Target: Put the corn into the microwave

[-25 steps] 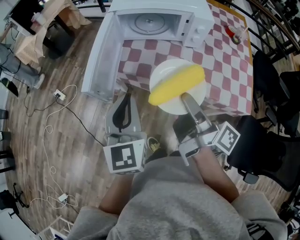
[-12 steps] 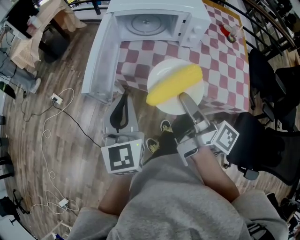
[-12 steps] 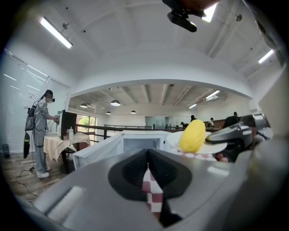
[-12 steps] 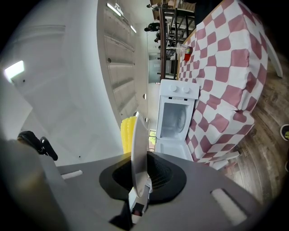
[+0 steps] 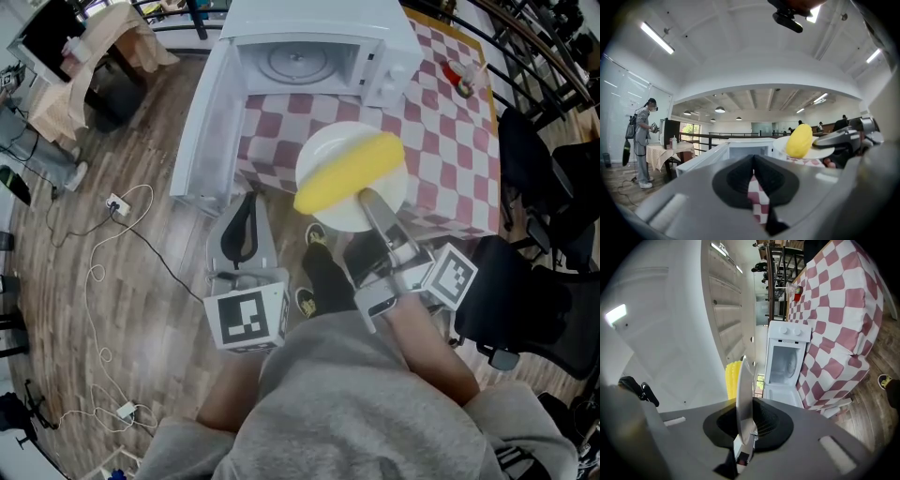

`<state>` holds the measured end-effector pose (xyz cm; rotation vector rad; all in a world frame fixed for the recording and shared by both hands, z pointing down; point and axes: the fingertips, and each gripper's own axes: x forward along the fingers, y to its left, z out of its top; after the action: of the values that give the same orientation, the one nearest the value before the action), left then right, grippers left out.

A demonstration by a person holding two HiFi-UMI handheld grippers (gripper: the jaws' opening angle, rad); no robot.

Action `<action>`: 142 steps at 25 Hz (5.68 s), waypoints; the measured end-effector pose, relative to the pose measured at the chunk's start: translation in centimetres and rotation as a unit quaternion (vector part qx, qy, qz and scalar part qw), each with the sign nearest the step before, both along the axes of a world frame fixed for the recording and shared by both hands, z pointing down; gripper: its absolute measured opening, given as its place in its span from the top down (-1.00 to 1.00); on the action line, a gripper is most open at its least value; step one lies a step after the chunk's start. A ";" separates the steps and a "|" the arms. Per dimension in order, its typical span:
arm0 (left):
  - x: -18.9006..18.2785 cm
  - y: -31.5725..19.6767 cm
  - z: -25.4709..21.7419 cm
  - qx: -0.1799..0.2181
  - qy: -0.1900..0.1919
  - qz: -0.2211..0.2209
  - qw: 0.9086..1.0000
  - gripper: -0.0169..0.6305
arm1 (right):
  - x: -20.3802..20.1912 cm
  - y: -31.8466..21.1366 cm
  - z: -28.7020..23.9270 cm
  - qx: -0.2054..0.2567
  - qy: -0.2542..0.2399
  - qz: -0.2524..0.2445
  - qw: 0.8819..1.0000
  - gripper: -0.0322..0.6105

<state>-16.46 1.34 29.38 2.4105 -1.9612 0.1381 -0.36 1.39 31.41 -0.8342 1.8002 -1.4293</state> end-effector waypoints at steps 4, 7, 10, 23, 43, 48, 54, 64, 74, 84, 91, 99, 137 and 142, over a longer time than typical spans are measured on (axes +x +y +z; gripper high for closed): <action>0.4 -1.0 0.3 -0.003 -0.001 0.002 1.000 0.91 | 0.3 -0.9 0.3 -0.003 -0.002 0.000 1.000 0.81; 0.6 -2.1 0.6 -0.005 -0.003 0.004 1.000 0.91 | 0.6 -1.9 0.8 -0.005 -0.004 0.002 1.000 0.81; 0.8 -3.6 0.7 -0.006 -0.003 0.004 1.000 0.91 | 0.8 -3.3 1.2 -0.011 -0.007 0.004 1.000 0.81; 0.1 -11.9 2.2 -0.028 -0.004 0.005 1.000 0.91 | 0.1 -11.6 2.9 -0.027 -0.009 0.004 1.000 0.81; -4.8 -19.9 4.4 -0.076 -0.001 -0.051 0.996 0.91 | -2.9 -20.7 4.4 -0.056 -0.011 -0.025 0.998 0.81; -4.3 -21.6 4.2 -0.073 -0.003 -0.050 0.996 0.91 | -2.5 -22.1 5.2 -0.066 -0.011 -0.029 0.997 0.81; -2.9 -24.1 4.2 -0.072 -0.005 -0.044 0.996 0.91 | -1.9 -23.9 6.0 -0.066 -0.006 -0.036 0.997 0.81; -1.7 -27.2 3.8 -0.069 -0.023 -0.039 0.997 0.91 | -2.0 -26.8 8.3 -0.079 -0.001 -0.051 0.996 0.81; -1.4 -28.6 3.8 -0.068 -0.033 -0.044 0.996 0.91 | -2.2 -29.6 10.2 -0.078 0.006 -0.049 0.996 0.81; -1.5 -29.1 3.4 -0.063 -0.038 -0.053 0.996 0.91 | -2.8 -31.5 12.5 -0.091 0.015 -0.050 0.994 0.81; -1.8 -29.3 3.4 -0.064 -0.040 -0.054 0.996 0.91 | -3.1 -33.3 14.6 -0.105 0.018 -0.038 0.994 0.81; -2.0 -30.4 3.7 -0.066 -0.041 -0.036 0.996 0.91 | -3.8 -34.9 18.1 -0.111 0.020 -0.030 0.993 0.81; -1.8 -31.5 4.2 -0.073 -0.043 -0.022 0.996 0.91 | -5.4 -37.2 19.3 -0.052 0.102 -0.074 0.991 0.19; -1.2 -31.3 4.0 -0.072 -0.046 -0.017 0.996 0.91 | -5.1 -36.2 19.6 -0.012 0.238 -0.097 0.966 0.05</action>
<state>-17.71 -30.00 33.39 2.3185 -1.9524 0.3834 -5.48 -34.82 51.02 -1.1120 2.2790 -1.4593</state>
